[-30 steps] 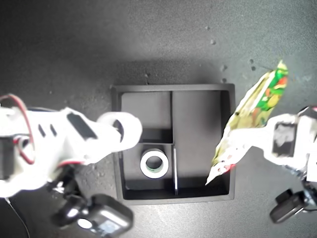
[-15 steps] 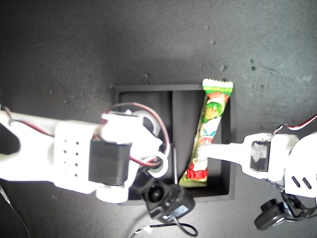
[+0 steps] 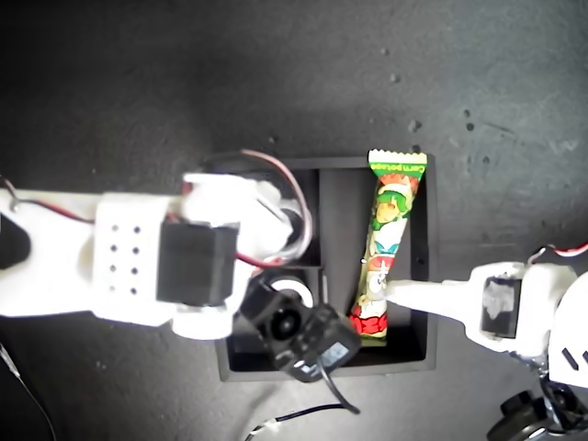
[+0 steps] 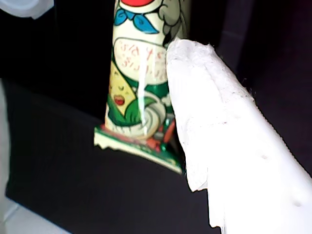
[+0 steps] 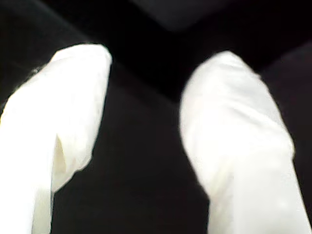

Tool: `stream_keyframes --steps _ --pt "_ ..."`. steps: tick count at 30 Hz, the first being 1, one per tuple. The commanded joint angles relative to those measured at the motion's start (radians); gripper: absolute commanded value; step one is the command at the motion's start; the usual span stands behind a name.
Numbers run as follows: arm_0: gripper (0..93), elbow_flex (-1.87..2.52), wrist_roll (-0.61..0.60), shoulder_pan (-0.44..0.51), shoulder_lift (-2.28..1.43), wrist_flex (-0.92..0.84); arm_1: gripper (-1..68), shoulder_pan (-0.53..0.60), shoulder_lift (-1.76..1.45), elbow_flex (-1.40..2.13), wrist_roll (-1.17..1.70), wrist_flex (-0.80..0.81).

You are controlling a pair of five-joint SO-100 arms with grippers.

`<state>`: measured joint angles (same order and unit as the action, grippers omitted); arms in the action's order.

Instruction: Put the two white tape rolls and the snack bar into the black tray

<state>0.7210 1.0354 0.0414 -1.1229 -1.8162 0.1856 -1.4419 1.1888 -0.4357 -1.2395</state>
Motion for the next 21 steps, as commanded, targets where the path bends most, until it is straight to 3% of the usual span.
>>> stream_keyframes --steps 1,4,7,14,21 --pt "1.6 0.253 0.041 -0.038 -0.374 -0.017 0.3 -0.035 -0.034 -0.224 -0.262 -0.199" --pt "1.0 0.551 0.089 -0.049 -0.692 0.015 -0.3 -0.049 -0.089 -0.365 -0.537 -0.383" --pt "0.9 0.870 0.133 0.000 -1.022 0.155 -0.4 -0.071 -0.221 -0.364 -0.810 -0.560" --pt "0.4 1.534 0.322 0.147 -1.428 0.474 -0.6 -0.092 -1.032 0.712 -1.008 -0.101" --pt "0.3 1.959 0.396 0.184 -1.611 0.724 -0.6 -0.115 -1.497 1.500 -1.005 0.199"
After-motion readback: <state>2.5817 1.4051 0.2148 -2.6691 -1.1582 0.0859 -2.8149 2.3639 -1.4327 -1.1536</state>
